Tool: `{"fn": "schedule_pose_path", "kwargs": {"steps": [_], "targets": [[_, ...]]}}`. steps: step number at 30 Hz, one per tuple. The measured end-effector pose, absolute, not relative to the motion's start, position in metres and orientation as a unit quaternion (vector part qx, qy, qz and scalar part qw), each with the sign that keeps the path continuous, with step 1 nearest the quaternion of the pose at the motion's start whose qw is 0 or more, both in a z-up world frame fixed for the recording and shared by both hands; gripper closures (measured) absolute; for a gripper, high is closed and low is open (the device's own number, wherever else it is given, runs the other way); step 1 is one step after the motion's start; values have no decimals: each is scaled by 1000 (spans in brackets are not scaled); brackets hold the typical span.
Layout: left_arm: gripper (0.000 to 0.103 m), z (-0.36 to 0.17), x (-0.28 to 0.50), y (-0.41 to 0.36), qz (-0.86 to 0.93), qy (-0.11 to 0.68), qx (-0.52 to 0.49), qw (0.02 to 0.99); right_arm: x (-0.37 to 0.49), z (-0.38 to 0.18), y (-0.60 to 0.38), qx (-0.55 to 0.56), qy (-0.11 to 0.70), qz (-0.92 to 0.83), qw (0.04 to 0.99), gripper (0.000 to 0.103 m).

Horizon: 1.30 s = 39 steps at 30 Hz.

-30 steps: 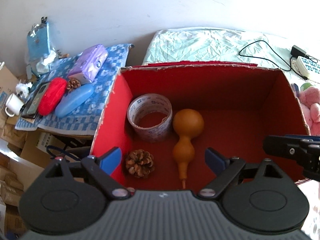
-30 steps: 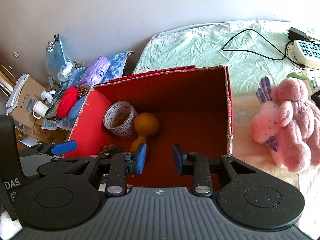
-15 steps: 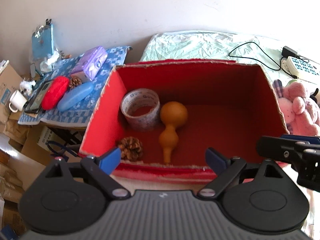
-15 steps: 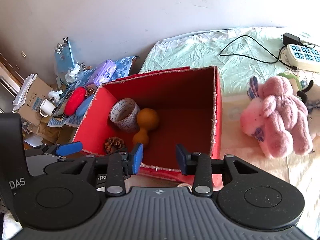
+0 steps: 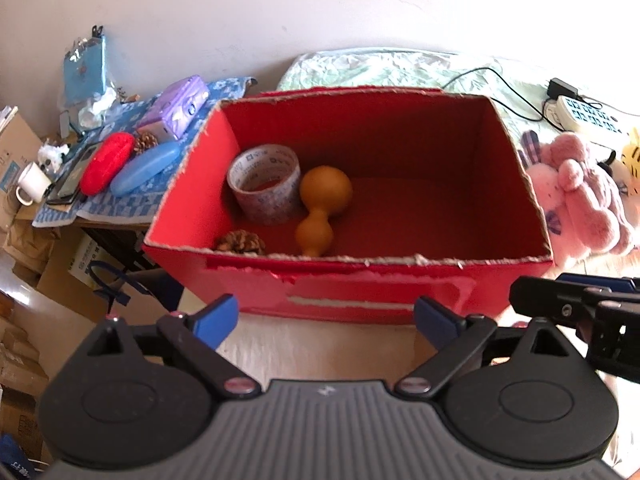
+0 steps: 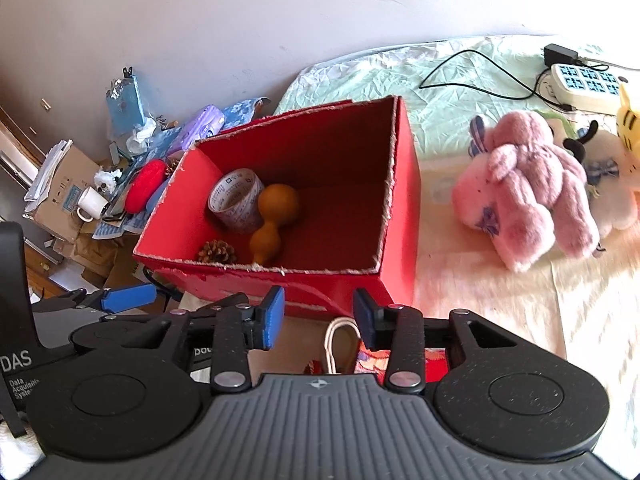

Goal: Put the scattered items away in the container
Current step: 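Raise the right gripper out of the box and back away, then reach the right gripper down to the red patterned gift box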

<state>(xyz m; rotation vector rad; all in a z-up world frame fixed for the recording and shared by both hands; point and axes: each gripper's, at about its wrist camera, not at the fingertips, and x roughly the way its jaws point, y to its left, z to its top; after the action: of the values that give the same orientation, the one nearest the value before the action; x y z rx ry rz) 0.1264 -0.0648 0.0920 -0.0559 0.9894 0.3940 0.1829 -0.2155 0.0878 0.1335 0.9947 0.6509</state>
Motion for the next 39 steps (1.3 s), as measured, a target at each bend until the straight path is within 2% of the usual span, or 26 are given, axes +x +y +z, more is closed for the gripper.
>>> {"fn": "schedule_pose_path", "kwargs": {"steps": [8, 26, 31, 39], "targets": [[1, 80, 120, -69, 179, 479, -40, 859, 177, 77, -222, 67, 476, 298, 825, 59], [1, 39, 92, -65, 151, 481, -47, 863, 173, 35, -241, 55, 511, 266, 816, 58], [1, 23, 80, -72, 120, 499, -70, 855, 174, 21, -250, 51, 523, 261, 810, 60], [4, 39, 76, -103, 37, 464, -51, 883, 181, 5, -272, 64, 547, 232, 802, 60]]}}
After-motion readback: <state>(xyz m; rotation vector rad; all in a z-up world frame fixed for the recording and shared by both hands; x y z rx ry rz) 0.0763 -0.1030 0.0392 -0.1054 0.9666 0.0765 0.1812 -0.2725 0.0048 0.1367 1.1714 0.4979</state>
